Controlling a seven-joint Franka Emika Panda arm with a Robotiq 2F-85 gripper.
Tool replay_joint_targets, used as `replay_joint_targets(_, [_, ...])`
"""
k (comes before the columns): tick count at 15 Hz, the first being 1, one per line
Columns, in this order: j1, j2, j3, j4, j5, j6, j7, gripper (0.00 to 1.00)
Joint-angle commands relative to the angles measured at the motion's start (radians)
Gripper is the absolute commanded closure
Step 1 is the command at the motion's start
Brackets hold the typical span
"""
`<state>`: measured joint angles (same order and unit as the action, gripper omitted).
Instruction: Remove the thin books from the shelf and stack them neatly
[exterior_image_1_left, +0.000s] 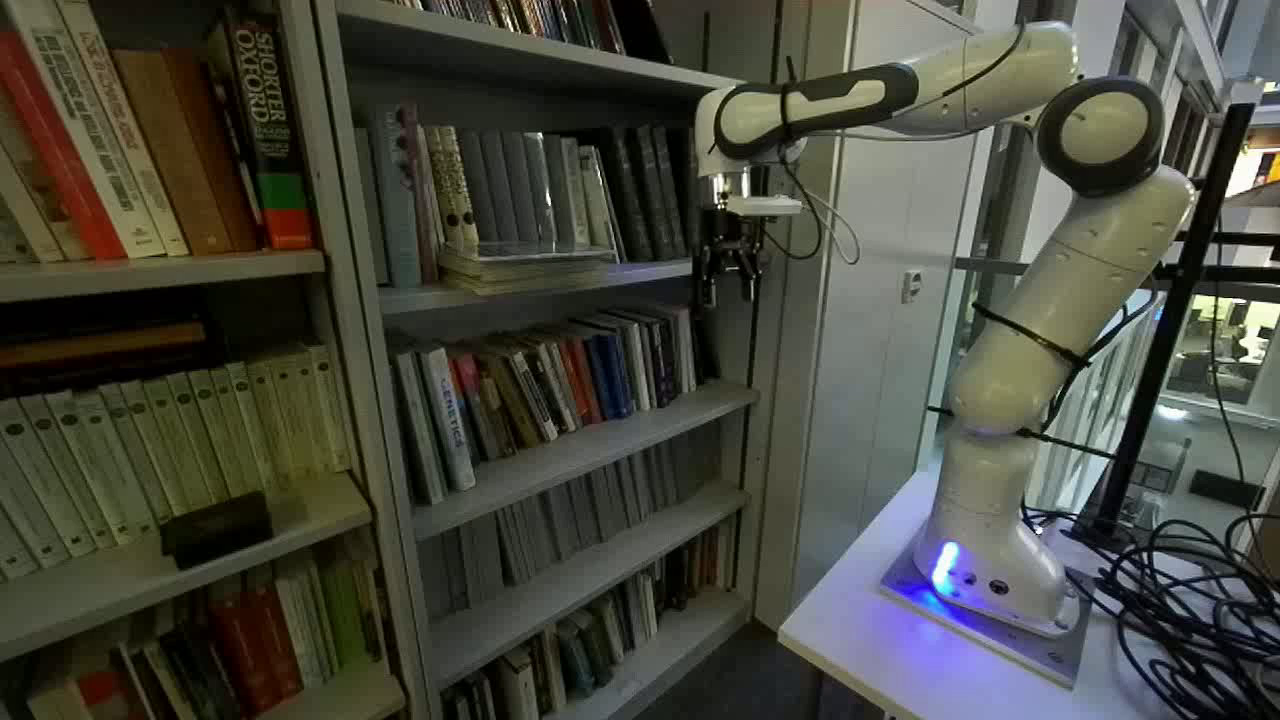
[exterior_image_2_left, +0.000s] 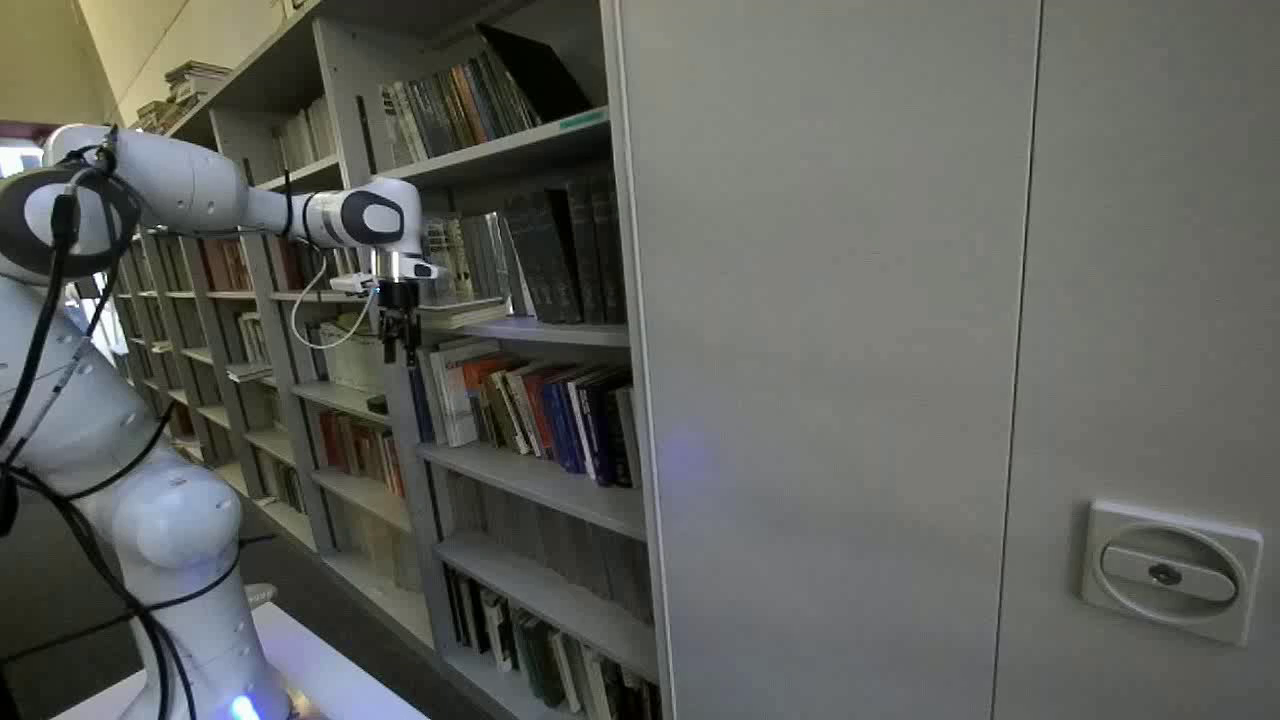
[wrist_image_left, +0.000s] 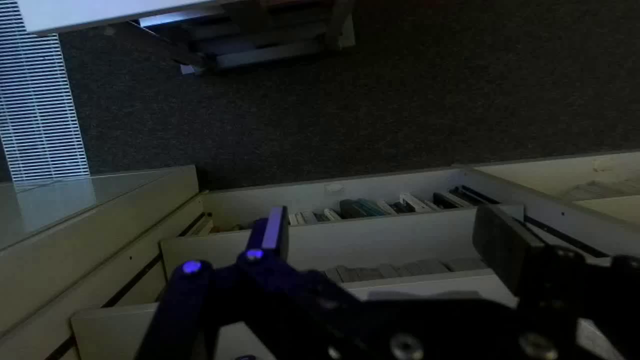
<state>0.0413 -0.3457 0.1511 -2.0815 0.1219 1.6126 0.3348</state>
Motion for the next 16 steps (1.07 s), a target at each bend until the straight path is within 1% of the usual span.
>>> replay_joint_targets(1, [0.005,0.001,-0.004,0.002,-0.002,-0.001,0.001,0.00])
replay_joint_targets(2, [0.004,-0.018,0.002,-0.021,-0.027,0.087,-0.012,0.00])
replay_joint_targets(8, [0.003,-0.096,0.018,-0.118,-0.058,0.440,0.005,0.00])
replay_joint_targets(12, [-0.008,-0.153,0.032,-0.201,-0.125,0.663,0.004,0.00])
replay_joint_targets(13, [-0.021,-0.158,0.043,-0.215,-0.159,0.701,0.023,0.00])
replay_joint_targets(14, [-0.049,-0.128,0.060,-0.178,-0.209,0.563,0.070,0.00])
replay_joint_targets(15, [-0.008,-0.114,0.031,-0.165,-0.151,0.611,0.021,0.00])
replay_joint_targets(16, [-0.017,-0.116,0.037,-0.170,-0.176,0.585,0.042,0.00])
